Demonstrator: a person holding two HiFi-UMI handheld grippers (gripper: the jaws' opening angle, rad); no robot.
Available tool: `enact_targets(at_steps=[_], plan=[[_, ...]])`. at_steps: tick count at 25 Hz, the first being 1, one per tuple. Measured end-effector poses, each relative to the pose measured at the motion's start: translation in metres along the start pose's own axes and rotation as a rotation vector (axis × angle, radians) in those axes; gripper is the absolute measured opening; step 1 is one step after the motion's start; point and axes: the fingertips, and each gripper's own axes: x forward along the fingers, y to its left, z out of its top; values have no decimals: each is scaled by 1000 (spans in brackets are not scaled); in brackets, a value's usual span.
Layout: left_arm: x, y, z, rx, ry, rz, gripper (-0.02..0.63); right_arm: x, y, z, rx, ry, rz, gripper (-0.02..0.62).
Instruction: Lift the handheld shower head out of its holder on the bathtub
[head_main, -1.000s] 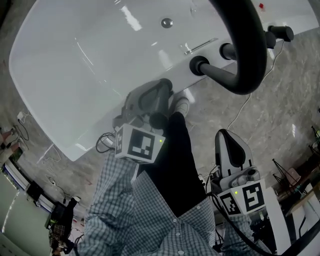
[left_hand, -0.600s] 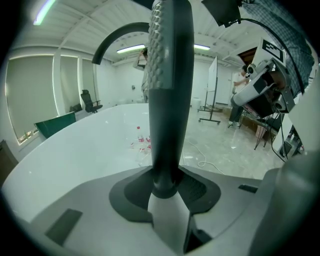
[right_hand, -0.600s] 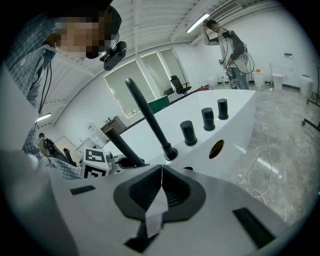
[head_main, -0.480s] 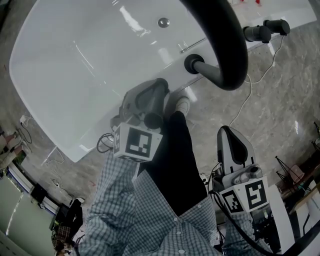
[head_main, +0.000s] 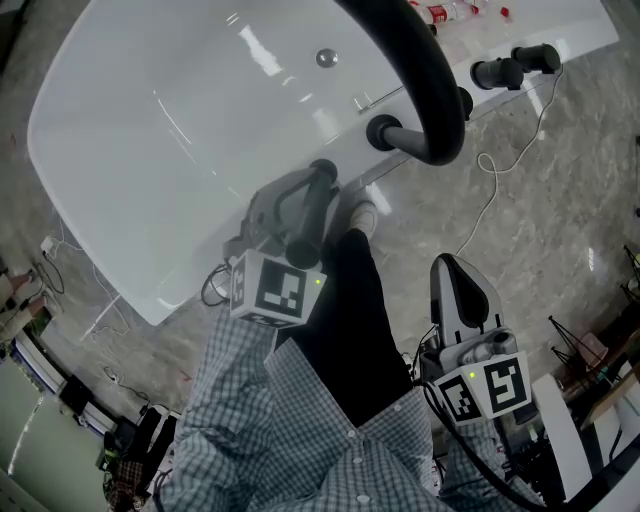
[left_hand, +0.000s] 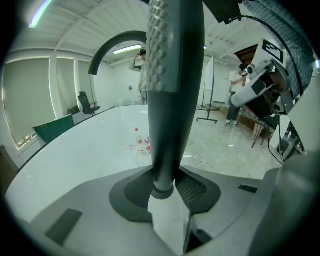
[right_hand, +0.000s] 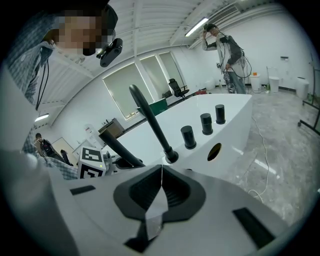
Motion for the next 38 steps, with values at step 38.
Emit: enact_targets(at_steps=[38], plan=[[-169,-18,113,-24,-46,-68,126,-103,72,136,-176,-227,-108,17]])
